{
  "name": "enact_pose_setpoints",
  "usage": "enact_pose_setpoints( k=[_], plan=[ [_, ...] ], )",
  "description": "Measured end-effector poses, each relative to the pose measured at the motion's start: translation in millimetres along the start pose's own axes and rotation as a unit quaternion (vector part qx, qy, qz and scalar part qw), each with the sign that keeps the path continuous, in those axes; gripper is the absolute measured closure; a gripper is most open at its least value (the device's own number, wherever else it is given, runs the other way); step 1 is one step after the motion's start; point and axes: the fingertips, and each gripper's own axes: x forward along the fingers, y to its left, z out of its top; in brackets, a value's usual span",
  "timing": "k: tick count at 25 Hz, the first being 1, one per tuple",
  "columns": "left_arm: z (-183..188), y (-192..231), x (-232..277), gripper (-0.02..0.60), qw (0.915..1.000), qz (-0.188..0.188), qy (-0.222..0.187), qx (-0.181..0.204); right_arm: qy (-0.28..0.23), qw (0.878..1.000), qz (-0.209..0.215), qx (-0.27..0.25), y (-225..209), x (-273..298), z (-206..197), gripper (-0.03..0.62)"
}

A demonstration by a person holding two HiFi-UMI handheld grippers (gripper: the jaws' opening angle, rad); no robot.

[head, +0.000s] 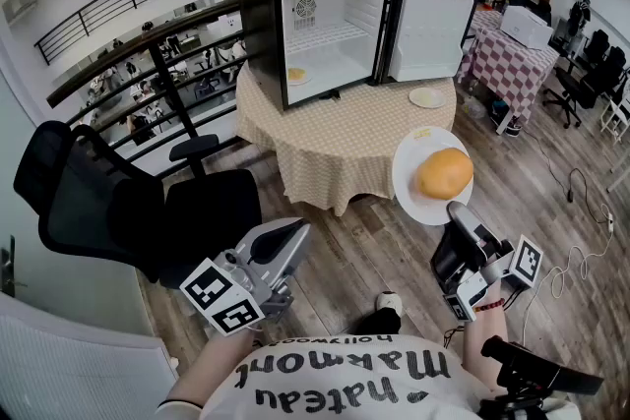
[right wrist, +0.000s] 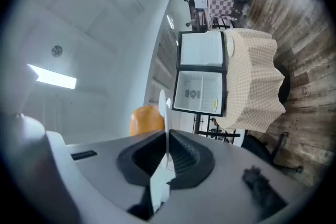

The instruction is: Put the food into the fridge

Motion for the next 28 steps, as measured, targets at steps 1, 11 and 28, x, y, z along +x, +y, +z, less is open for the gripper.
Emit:
enact_pose_setpoints(
  k=[1, 11, 28],
  plan=[
    [0.9, 1.2, -0.9, 0.575, 1.0, 0.0, 0.0, 0.002, -0.001, 1.0, 0.002, 0.002, -0.4, 1.2, -0.6, 0.569],
    [3.7, 20.2, 6.3, 0.575, 1.0, 0.006, -0.006, 0.002, -0.002, 1.0, 0.011, 0.007, -5.6, 21.1, 7.7, 0.569],
    [1.5, 132.4, 130.7, 0.575, 0.9981, 0.049, 0.009, 0.035, 0.077, 0.996, 0.03, 0.012, -61.1, 152.6, 115.2, 0.569]
  ],
)
